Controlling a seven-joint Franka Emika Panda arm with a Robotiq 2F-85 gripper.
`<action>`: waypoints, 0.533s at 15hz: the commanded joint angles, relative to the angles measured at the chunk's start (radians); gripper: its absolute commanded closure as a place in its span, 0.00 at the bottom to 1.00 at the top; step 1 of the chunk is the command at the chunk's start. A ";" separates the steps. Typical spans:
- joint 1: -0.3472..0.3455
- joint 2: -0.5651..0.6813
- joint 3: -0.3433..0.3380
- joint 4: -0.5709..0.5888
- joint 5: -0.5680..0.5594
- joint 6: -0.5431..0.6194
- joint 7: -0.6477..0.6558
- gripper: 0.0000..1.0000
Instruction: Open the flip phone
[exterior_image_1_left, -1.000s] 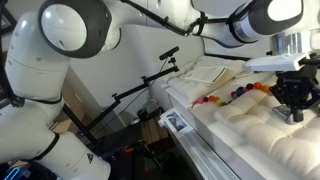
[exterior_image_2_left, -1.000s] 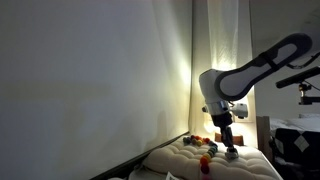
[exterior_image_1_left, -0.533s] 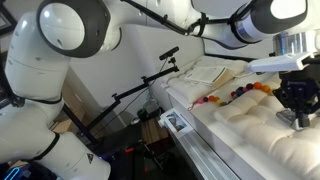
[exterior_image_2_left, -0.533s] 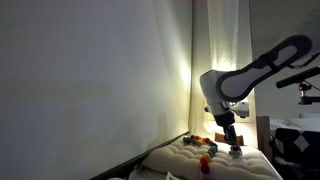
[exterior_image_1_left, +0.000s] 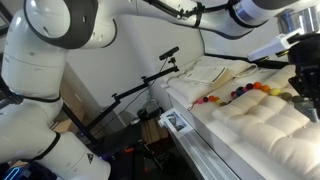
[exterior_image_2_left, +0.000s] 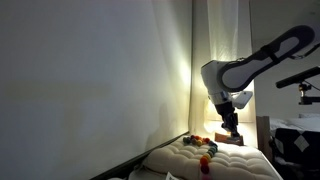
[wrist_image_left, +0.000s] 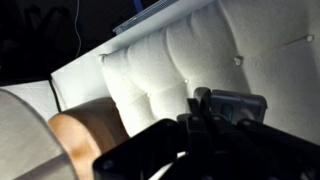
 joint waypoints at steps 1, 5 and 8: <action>0.053 -0.027 -0.056 -0.025 -0.060 -0.047 0.181 1.00; 0.093 -0.006 -0.105 0.004 -0.116 -0.142 0.354 1.00; 0.117 0.017 -0.127 0.029 -0.164 -0.273 0.446 1.00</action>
